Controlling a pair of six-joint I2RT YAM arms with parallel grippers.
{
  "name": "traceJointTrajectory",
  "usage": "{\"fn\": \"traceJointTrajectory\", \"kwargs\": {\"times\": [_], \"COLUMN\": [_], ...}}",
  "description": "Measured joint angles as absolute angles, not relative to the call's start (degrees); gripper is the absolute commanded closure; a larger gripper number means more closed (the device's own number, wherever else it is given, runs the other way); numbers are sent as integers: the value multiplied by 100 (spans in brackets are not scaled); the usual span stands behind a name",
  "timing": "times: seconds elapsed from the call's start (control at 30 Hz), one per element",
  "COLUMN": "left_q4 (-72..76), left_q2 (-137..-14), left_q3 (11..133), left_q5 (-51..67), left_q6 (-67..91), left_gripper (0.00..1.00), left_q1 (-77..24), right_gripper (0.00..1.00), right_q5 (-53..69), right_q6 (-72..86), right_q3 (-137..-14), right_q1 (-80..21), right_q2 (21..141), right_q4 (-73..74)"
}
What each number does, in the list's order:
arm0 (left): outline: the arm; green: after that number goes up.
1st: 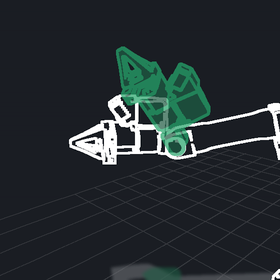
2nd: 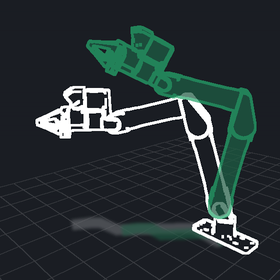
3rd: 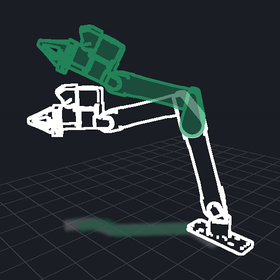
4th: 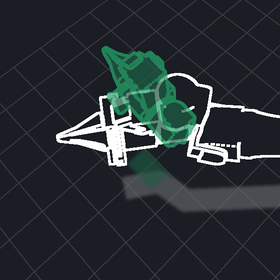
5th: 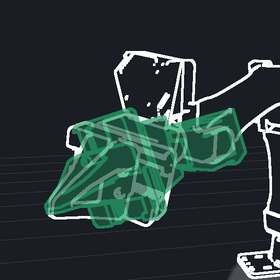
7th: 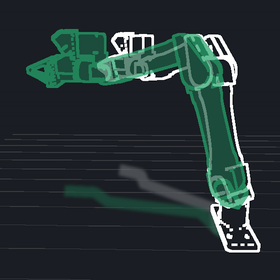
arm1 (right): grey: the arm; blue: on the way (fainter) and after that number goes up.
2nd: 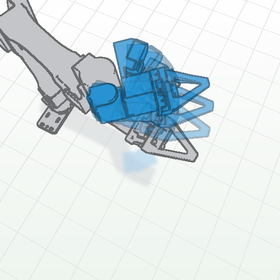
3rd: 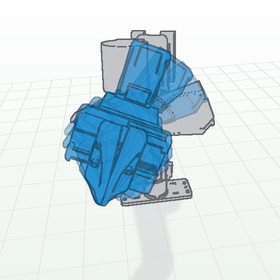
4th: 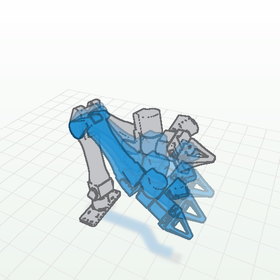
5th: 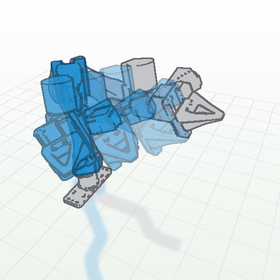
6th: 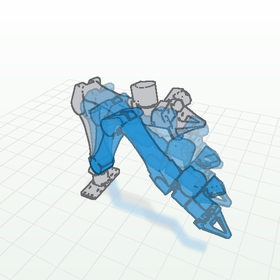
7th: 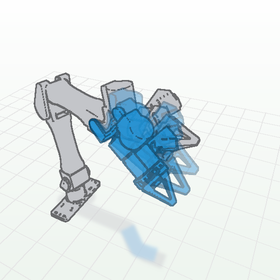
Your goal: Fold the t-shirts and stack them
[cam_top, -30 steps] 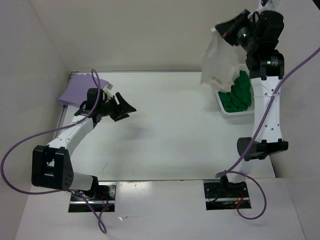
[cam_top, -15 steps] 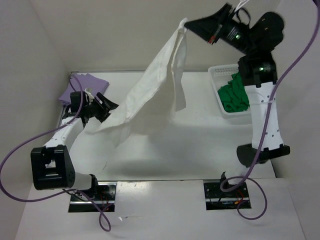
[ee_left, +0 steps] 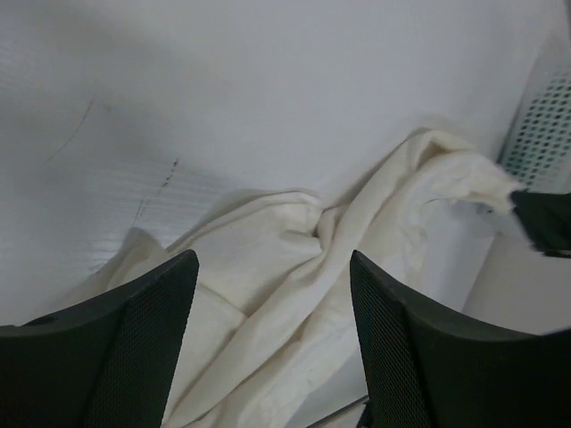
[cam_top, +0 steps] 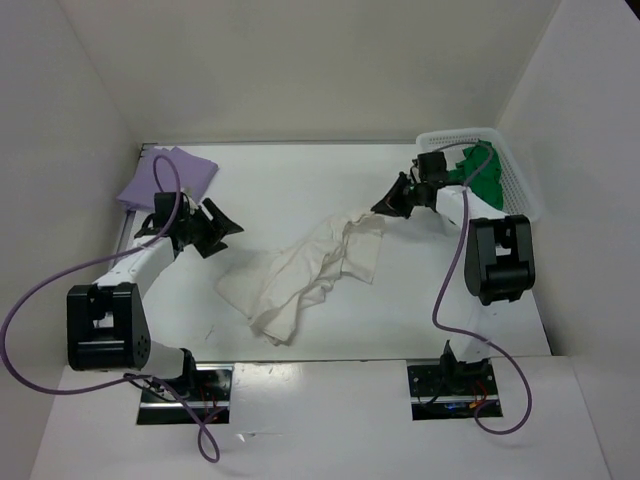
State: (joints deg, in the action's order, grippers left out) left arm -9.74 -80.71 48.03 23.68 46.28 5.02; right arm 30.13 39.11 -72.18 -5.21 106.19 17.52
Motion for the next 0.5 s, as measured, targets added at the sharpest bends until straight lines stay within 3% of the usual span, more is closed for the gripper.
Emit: {"fn": "traceJointTrajectory", "kwargs": {"times": [0.2,0.23,0.33,0.37,0.5], "left_q4": [-1352,-1422,-1623,-1662,-1887], "left_q2": [-8215,-8224,-8219,-8191,-7837], "left_q3": [4803,4803,4788,4753,4471], "left_q5": [1811,1710,1400,1295,906], "left_q6": [4300,4226,4152,4088,4064], "left_gripper": [26,26,26,26,23], "left_q1": [224,215,191,178,165], "right_gripper": [100,96,77,61,39], "right_q5": [2554,2526,2447,2359,1817], "right_q6": [3865,3859,3785,3723,3411], "right_q3": [-8276,-8536,-9609,-9859,-9845], "right_q1": [-521,-521,-569,-591,-886], "right_q2": [10637,10718,11168,11297,11244], "right_q4": [1772,1804,2038,2108,2475]}}
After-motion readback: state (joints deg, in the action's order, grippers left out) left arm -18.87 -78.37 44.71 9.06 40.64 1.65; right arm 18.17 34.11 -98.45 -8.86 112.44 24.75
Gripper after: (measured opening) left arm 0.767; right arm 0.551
